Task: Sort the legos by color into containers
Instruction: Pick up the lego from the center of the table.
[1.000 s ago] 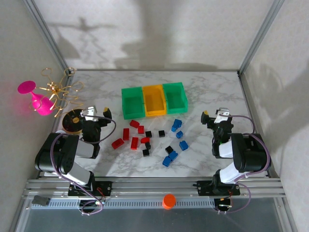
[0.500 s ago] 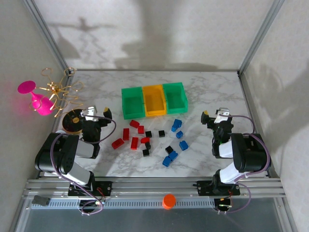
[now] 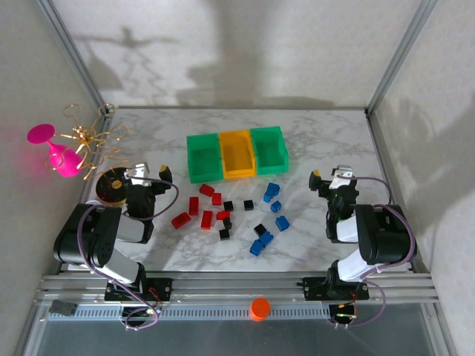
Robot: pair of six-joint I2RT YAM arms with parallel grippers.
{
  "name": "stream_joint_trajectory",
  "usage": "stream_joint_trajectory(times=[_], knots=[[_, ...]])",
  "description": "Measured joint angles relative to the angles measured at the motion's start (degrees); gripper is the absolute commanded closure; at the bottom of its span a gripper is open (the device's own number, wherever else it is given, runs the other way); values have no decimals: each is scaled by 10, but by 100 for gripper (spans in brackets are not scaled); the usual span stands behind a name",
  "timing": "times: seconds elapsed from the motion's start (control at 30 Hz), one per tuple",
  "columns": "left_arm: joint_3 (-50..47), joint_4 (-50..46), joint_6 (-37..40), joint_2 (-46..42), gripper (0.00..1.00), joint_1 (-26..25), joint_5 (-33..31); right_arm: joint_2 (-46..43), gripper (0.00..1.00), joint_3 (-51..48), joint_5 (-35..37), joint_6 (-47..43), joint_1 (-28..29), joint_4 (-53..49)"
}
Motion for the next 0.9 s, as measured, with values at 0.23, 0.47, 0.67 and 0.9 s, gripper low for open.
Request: stream_joint_trajectory(times=[0.23, 0.47, 0.67, 0.9], knots=[[0, 0, 0, 0, 1, 0, 0, 0, 1, 0, 0, 0, 0, 0], [0, -3, 2, -2, 0, 0, -1, -3, 1, 9, 0, 0, 0, -13], [4, -49, 16, -47, 1, -18, -16, -56, 1, 18, 9, 2, 0, -61], [38, -162, 2, -134, 1, -23, -26, -149, 1, 64, 42, 41, -1, -160]])
